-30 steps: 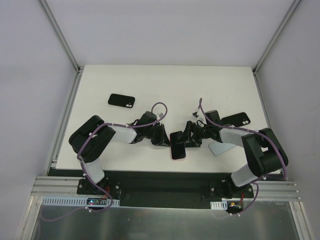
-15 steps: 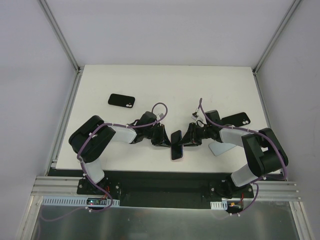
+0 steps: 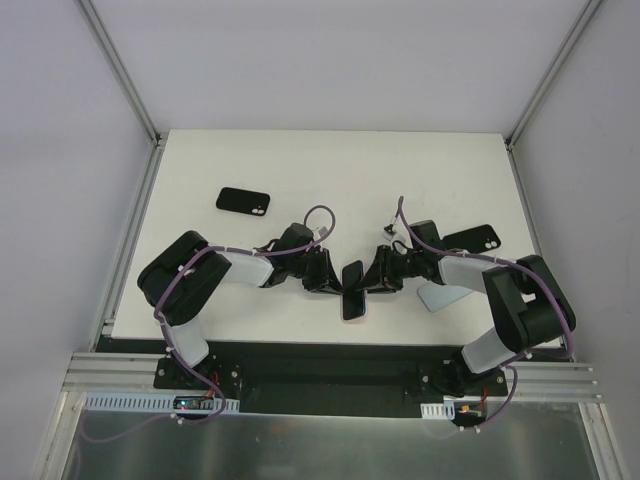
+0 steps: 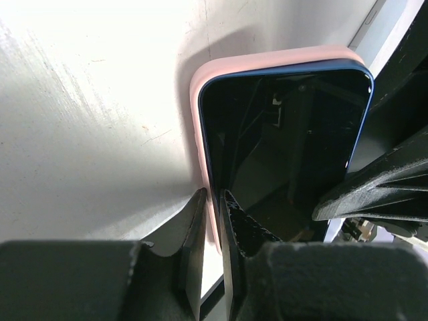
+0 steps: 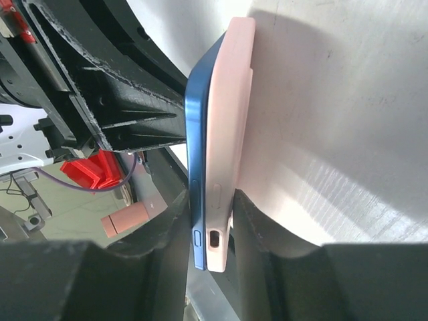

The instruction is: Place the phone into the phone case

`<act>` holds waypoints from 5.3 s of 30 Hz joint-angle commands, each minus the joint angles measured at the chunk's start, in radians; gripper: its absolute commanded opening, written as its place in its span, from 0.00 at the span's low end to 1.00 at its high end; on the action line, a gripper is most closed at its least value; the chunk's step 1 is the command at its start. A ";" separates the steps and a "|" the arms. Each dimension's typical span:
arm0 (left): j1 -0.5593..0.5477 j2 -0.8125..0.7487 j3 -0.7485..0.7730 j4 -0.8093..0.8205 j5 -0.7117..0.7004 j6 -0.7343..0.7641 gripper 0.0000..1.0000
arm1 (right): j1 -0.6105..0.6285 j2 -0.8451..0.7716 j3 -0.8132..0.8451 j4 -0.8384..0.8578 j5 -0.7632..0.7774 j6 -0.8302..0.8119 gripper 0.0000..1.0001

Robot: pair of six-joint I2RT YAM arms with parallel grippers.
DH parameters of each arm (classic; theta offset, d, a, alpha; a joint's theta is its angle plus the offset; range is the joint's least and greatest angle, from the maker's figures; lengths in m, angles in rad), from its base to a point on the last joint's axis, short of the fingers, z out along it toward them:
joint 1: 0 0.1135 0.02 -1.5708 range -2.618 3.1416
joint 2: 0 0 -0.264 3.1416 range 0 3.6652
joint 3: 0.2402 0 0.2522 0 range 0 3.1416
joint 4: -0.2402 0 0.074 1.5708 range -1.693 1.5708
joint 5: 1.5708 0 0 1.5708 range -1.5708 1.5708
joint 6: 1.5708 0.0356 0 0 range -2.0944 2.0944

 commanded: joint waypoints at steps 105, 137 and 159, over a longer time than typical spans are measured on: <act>0.068 -0.569 -0.145 0.320 0.654 0.114 0.00 | 0.136 -0.798 0.086 -0.203 0.173 0.004 0.78; 0.054 -0.448 0.002 -0.103 0.521 0.275 0.00 | 0.207 -0.640 0.172 -0.060 0.039 0.052 0.16; 0.122 -0.302 0.111 -0.188 0.332 0.231 0.00 | 0.284 -0.613 0.304 -0.538 0.608 0.082 0.57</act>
